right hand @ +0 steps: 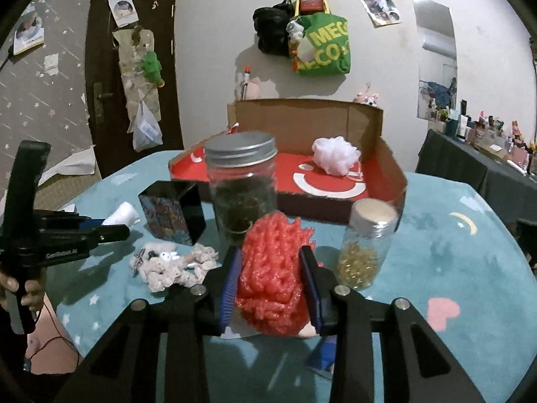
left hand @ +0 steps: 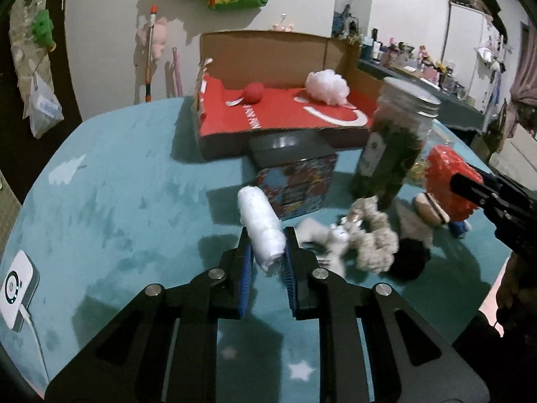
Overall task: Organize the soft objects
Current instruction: 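Grasp the white fluffy scrunchie with the left tool while the right tool grasps the orange-red pouf, then carry the white scrunchie with the left tool while the right tool carries the orange pouf into the box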
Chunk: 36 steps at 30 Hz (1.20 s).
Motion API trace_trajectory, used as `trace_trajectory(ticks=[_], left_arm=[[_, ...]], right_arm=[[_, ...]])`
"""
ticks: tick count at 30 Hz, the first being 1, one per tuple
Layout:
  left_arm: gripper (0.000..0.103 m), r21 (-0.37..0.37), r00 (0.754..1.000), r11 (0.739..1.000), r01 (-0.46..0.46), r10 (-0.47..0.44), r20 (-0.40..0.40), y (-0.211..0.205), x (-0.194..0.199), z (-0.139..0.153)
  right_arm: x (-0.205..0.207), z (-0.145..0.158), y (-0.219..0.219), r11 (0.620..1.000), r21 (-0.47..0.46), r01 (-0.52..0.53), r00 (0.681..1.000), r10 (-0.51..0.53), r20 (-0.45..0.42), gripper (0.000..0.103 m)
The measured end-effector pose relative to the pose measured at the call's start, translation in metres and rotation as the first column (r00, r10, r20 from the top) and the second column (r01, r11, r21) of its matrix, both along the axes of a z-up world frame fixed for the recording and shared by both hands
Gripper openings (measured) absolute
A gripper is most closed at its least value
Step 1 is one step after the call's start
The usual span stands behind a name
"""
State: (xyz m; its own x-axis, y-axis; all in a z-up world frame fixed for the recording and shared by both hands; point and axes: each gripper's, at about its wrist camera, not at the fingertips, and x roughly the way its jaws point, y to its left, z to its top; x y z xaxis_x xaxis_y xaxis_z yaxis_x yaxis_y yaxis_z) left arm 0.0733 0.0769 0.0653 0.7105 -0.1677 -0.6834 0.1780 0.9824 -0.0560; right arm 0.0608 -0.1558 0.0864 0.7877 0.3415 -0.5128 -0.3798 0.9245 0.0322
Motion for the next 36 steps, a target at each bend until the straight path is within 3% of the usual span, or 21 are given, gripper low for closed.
trace_trajectory(ticks=[17, 26, 36], left_arm=[[0.016, 0.005, 0.998, 0.998, 0.058, -0.059, 0.038, -0.027, -0.010, 0.016], [0.016, 0.032, 0.999, 0.999, 0.042, -0.043, 0.032, -0.019, -0.010, 0.017], [0.016, 0.063, 1.000, 0.998, -0.015, 0.016, -0.023, 0.016, 0.014, 0.008]], right_arm=[[-0.007, 0.006, -0.015, 1.000, 0.016, 0.009, 1.000, -0.009, 0.012, 0.037], [-0.010, 0.010, -0.031, 0.999, 0.029, 0.030, 1.000, -0.030, -0.002, 0.037], [0.011, 0.009, -0.077, 0.991, 0.023, 0.134, 0.990, -0.133, -0.044, 0.035]])
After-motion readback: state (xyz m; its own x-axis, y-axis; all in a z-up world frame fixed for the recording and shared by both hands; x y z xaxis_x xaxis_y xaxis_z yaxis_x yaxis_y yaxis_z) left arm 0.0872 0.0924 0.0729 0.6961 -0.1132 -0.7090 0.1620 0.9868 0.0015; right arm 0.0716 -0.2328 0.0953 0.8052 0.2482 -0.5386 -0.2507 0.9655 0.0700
